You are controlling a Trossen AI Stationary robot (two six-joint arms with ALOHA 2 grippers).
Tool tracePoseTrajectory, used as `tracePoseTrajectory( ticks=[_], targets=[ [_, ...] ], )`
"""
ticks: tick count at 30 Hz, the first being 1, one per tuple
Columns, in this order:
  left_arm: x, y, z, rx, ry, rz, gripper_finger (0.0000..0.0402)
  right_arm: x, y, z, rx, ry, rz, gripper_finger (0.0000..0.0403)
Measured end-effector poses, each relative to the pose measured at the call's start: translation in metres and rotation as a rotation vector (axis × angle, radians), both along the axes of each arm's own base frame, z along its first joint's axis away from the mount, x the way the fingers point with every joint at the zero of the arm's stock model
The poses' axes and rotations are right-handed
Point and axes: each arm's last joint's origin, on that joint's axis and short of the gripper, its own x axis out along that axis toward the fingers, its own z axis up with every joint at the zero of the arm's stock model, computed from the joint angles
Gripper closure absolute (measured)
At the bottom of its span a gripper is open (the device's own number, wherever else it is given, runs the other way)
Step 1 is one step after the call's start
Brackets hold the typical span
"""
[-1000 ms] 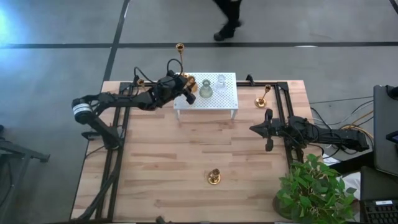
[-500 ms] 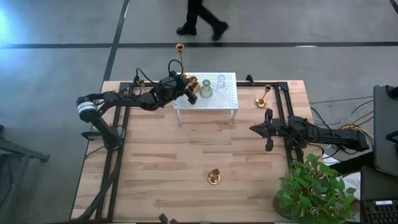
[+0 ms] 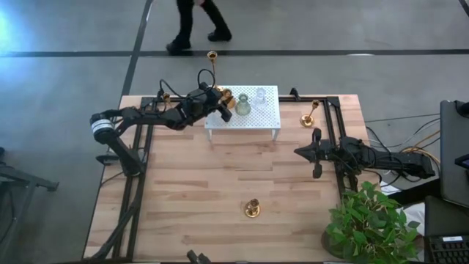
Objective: Pick & Place candle stick holders
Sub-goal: Put the yellow glass candle holder on the shelf, then put the yellow candle holder on the shelf
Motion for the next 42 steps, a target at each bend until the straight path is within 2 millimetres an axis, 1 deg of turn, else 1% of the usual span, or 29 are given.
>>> tracePoseTrajectory(
  ticks=[4,6,9,18,27,38,42],
  targets=[
    [0.0,0.0,-0.001,-0.004,0.008,0.0,0.0197,0.0,0.0,0.0,0.0,0.0,0.0,0.0394],
    [0.0,0.0,-0.001,-0.003,0.005,0.0,0.0184,0.0,0.0,0.0,0.001,0.0,0.0,0.0394],
    [0.0,0.0,-0.001,-0.004,0.006,0.0,0.0175,0.0,0.0,0.0,0.0,0.0,0.0,0.0394],
    [-0.001,-0.001,0.001,-0.015,-0.002,0.002,0.0171,0.0,0.0,0.0,0.0,0.0,0.0,0.0394],
    [-0.007,-0.004,0.003,-0.049,0.042,0.004,0.017,0.0,0.0,0.0,0.0,0.0,0.0,0.0394],
    [-0.025,-0.014,0.023,-0.058,0.1,0.0,0.017,0.0,0.0,0.0,0.001,0.0,0.0,0.0394],
    [-0.033,-0.019,0.028,-0.098,0.129,-0.007,0.017,0.0,0.0,0.0,0.001,0.0,0.0,0.0394]
  ],
)
